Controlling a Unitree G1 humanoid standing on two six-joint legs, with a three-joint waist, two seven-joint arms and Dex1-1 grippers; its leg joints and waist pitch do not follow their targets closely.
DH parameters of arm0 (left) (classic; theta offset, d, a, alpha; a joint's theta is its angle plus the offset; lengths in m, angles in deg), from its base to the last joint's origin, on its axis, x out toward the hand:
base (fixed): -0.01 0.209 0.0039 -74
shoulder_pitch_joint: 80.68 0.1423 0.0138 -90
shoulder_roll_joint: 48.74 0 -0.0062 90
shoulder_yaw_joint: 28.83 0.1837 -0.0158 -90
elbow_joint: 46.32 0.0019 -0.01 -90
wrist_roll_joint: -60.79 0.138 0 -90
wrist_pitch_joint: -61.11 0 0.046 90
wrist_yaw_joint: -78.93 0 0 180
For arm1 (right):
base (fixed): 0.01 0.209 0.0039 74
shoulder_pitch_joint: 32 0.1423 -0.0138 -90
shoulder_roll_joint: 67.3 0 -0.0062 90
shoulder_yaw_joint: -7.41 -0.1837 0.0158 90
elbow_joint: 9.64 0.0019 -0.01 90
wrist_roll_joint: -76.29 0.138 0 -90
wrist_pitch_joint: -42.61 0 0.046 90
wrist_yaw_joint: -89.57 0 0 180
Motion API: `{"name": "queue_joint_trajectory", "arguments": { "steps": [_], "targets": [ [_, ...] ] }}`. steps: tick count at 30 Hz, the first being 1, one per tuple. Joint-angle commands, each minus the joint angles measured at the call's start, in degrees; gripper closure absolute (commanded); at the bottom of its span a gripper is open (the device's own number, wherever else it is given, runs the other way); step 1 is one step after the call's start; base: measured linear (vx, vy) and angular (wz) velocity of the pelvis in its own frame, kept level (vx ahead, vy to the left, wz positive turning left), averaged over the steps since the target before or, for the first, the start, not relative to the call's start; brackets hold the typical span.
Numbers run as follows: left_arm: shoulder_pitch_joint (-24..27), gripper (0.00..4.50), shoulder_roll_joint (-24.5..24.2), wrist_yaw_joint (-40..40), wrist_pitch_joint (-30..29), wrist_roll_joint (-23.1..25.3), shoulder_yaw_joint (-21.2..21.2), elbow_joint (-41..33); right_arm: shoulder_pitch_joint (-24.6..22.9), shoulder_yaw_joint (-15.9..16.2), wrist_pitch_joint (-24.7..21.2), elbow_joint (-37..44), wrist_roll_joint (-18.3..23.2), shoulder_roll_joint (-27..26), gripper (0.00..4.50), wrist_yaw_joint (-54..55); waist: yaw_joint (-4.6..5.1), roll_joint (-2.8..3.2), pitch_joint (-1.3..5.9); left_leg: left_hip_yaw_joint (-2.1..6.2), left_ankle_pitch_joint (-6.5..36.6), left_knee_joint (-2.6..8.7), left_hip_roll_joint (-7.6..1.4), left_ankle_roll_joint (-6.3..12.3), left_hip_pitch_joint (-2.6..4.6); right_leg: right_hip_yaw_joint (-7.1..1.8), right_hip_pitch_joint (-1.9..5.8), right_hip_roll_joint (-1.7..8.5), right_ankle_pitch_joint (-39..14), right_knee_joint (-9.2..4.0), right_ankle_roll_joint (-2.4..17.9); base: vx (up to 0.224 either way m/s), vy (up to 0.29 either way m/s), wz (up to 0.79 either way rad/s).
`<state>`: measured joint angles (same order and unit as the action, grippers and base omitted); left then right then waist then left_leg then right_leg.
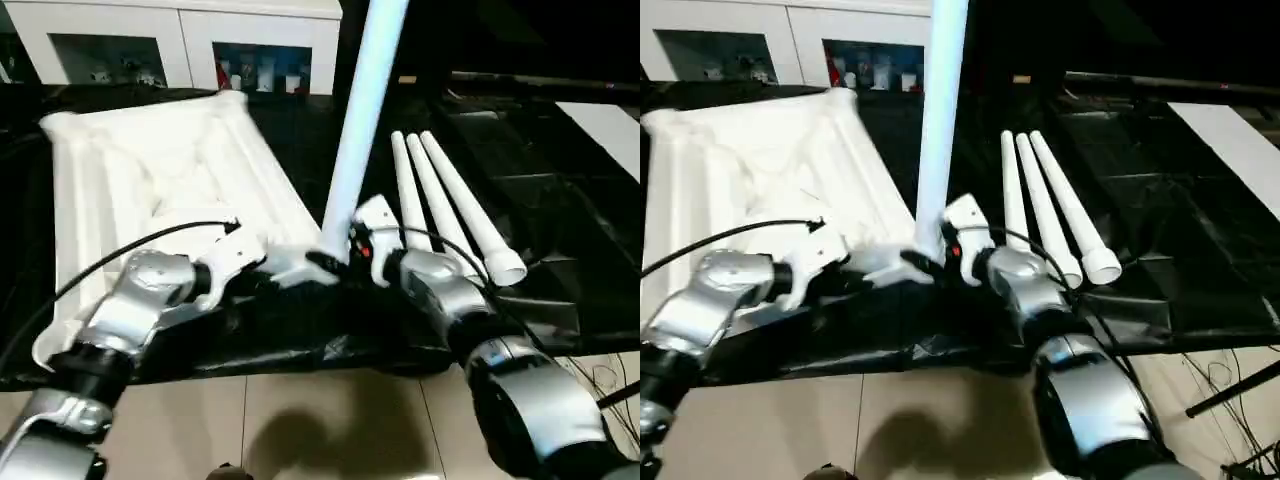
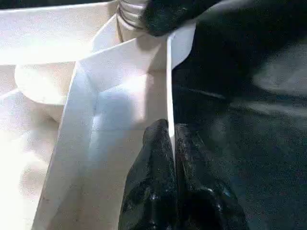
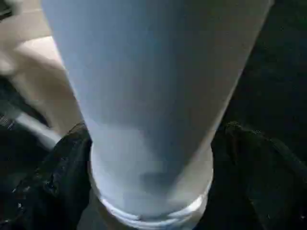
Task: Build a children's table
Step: Rotate leg to tighten
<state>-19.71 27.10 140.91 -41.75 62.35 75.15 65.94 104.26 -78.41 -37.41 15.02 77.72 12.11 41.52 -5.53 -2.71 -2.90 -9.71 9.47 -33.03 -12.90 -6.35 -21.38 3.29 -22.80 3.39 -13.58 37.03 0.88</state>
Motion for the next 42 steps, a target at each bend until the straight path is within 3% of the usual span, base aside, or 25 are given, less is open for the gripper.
{"name": "queue_joint_trajectory", "arguments": {
  "steps": [1,7,13,21,27,28,31,34,35,37,38,42],
  "targets": [
    [0.4,4.5,0.5,2.6,1.2,-2.3,0.9,-2.5,-0.6,0.4,0.7,1.5,-0.4,1.5,0.22,-2.8,0.11,0.94,3.95,-0.54,5.4,2.95,-0.66,3.64,0.73,-2.56,3.49,3.72,10.3,-3.03,15.1,0.0,0.0,0.0],
    [1.0,4.5,-0.1,4.5,2.3,-3.0,0.7,-3.1,-1.2,0.8,0.4,2.6,-0.1,1.7,0.22,-7.6,0.11,0.88,3.95,-0.49,5.2,2.94,-0.63,3.53,0.7,-2.57,3.45,3.79,9.2,-3.06,15.3,0.0,0.0,0.0],
    [1.8,4.5,-0.6,5.6,2.4,-3.4,0.7,-4.1,-1.8,0.6,1.1,3.0,1.4,1.6,0.74,-10.8,0.04,0.66,4.08,-0.51,4.0,2.78,-0.61,4.4,0.72,-2.5,3.45,3.71,11.2,-2.81,15.8,0.0,0.0,0.0],
    [2.2,4.5,-0.7,6.4,2.1,-3.6,0.5,-4.4,-2.7,1.2,1.5,2.5,0.4,1.5,1.42,-11.4,0.02,0.56,4.09,-0.51,4.0,2.77,-0.58,4.39,0.72,-2.51,3.47,3.76,10.1,-2.85,15.6,0.0,0.0,0.0],
    [1.8,4.5,-0.3,4.5,0.7,-2.6,0.6,-2.9,-2.7,-0.3,1.4,-0.4,-0.4,-0.3,1.71,-0.6,0.42,0.73,3.9,-0.41,5.3,3.04,-0.53,3.4,0.81,-2.54,3.34,3.86,7.5,-3.11,15.3,0.0,0.0,0.0],
    [0.8,4.5,0.8,0.7,-0.6,-1.0,0.3,-0.8,-2.2,-1.9,-0.1,-2.2,0.1,-1.8,1.72,6.4,0.57,1.02,3.93,-0.33,5.8,3.08,-0.5,2.81,0.77,-2.58,3.43,3.87,6.7,-3.16,15.0,0.0,0.0,0.0],
    [-0.2,4.5,2.0,-2.2,-1.4,-0.2,-0.2,1.2,-1.7,-3.4,-1.5,-3.5,0.9,-3.1,1.73,11.4,0.8,0.87,3.74,-0.31,8.1,3.39,-0.47,0.71,1.2,-2.79,3.32,3.98,1.6,-3.75,14.0,0.0,0.0,0.0],
    [-3.5,4.5,6.3,-11.7,-4.7,1.2,-2.1,5.7,-0.2,-5.5,-4.7,-6.2,1.8,-6.3,1.74,23.4,0.91,1.2,3.44,-0.45,9.8,3.61,-0.49,-0.5,1.48,-2.91,2.88,3.86,-0.8,-4.15,13.5,0.0,0.0,0.0],
    [-6.0,4.5,10.1,-20.2,-8.0,2.1,-4.0,8.8,0.9,-7.0,-6.4,-7.8,2.7,-9.1,1.74,31.0,0.74,1.23,3.5,-0.34,10.6,3.61,-0.35,-1.5,1.68,-2.85,2.86,3.82,-2.8,-4.26,13.0,0.0,0.0,0.0],
    [-7.0,4.5,11.4,-23.3,-8.9,2.5,-4.7,9.9,1.3,-7.5,-6.9,-8.3,3.1,-10.1,1.74,33.4,0.3,1.08,3.44,-0.44,12.0,3.64,-0.49,-1.85,2.02,-2.96,2.47,4.04,-5.0,-4.62,12.1,0.0,0.0,0.0],
    [-8.2,4.5,13.7,-27.1,-9.3,2.5,-5.3,11.1,2.1,-8.3,-7.7,-9.0,3.7,-12.1,1.74,36.9,0.16,0.56,3.47,-0.49,12.0,3.63,-0.38,-1.58,1.7,-3.01,2.65,4.04,-5.3,-4.6,11.3,0.0,0.0,0.0],
    [-9.1,4.5,16.0,-29.9,-8.9,2.8,-5.3,11.7,3.3,-8.9,-7.9,-9.7,4.0,-14.2,1.74,39.3,-0.26,0.43,3.73,-0.44,8.5,3.45,-0.17,-0.46,1.02,-3.04,2.95,4.0,-1.6,-4.21,9.7,0.0,0.0,0.0]
  ]
}}
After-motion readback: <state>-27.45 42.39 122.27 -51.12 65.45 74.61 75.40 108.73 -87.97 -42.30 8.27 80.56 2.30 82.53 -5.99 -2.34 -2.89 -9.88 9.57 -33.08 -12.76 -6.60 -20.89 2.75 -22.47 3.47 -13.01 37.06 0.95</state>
